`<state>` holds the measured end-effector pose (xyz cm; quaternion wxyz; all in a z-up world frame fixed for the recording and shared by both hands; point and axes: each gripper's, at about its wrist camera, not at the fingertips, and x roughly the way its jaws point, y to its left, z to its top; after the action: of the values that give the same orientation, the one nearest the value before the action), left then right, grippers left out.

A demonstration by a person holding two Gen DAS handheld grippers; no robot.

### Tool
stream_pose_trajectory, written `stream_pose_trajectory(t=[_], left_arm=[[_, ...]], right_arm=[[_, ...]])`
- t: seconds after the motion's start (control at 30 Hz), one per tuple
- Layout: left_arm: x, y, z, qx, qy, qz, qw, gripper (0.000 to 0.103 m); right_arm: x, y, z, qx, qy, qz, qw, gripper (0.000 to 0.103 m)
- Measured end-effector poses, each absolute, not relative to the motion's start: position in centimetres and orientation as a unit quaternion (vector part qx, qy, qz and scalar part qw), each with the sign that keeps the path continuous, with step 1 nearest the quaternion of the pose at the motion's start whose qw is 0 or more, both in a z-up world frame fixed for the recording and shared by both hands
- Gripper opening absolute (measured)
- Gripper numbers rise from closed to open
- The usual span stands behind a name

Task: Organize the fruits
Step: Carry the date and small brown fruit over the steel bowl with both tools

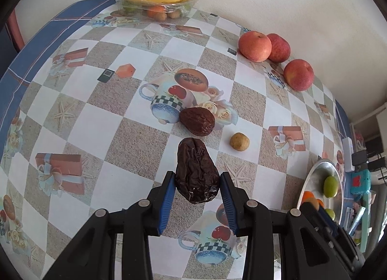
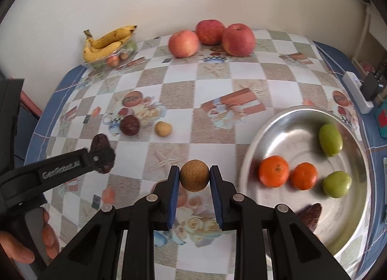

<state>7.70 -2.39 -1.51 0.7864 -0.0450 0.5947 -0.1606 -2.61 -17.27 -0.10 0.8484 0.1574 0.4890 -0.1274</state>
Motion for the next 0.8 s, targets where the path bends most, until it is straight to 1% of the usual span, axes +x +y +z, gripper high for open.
stream_pose_trajectory(t=[0.23,0.43,0.8], left_arm=[[6.7,-4.1,-1.1,-0.033,0.594,-0.188,0.782,0.040],[5.0,-6.6,-0.5,-0.001,0.585,-0.221,0.780,0.040],[1.1,-11.6,0.2,0.049,0.555,-0.308,0.771,0.040]], right_arm=[[-4.2,-21.7,-0.3,0.197,0.485,-0.180,0.833,0.026],[-6.0,-25.1,0.1,0.223,0.472,-0.228,0.822,0.026],[-7.0,-26.8,0.9,0.199,0.465,-0.268,0.820,0.027]])
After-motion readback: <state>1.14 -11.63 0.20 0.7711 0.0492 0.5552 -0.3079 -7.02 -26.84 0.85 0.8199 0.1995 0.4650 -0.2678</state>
